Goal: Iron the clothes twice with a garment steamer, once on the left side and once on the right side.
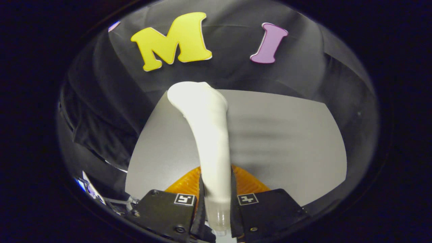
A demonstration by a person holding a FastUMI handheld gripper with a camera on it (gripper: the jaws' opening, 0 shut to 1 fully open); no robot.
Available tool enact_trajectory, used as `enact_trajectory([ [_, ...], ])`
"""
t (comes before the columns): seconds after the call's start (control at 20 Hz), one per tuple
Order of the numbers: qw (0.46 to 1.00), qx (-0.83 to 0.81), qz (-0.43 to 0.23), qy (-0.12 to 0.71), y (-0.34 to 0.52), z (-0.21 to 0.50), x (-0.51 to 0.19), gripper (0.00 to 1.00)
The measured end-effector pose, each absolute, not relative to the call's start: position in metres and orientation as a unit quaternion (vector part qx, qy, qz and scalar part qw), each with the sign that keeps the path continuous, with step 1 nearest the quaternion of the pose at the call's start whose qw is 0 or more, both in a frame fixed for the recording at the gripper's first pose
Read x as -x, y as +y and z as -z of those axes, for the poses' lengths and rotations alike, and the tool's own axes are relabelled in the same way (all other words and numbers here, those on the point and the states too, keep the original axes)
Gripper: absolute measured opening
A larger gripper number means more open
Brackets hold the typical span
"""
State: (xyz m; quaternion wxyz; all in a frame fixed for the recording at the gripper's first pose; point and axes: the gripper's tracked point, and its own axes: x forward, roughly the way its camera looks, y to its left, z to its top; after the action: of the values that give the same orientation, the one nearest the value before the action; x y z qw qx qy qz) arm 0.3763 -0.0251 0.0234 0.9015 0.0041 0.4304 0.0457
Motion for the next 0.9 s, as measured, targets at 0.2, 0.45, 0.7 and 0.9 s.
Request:
enact_trajectory([
  [0.2,0.908,-0.027,-0.053,0.416,-0.006,-0.032,-0.347,0.32],
  [0.45,0.921,-0.022,-0.061,0.383,0.022,-0.056,-0.305,0.32],
  [0.7,0.936,-0.036,-0.065,0.345,0.055,-0.092,-0.263,0.32],
  [0.9,0.949,-0.071,-0.078,0.296,0.091,-0.128,-0.241,0.32],
])
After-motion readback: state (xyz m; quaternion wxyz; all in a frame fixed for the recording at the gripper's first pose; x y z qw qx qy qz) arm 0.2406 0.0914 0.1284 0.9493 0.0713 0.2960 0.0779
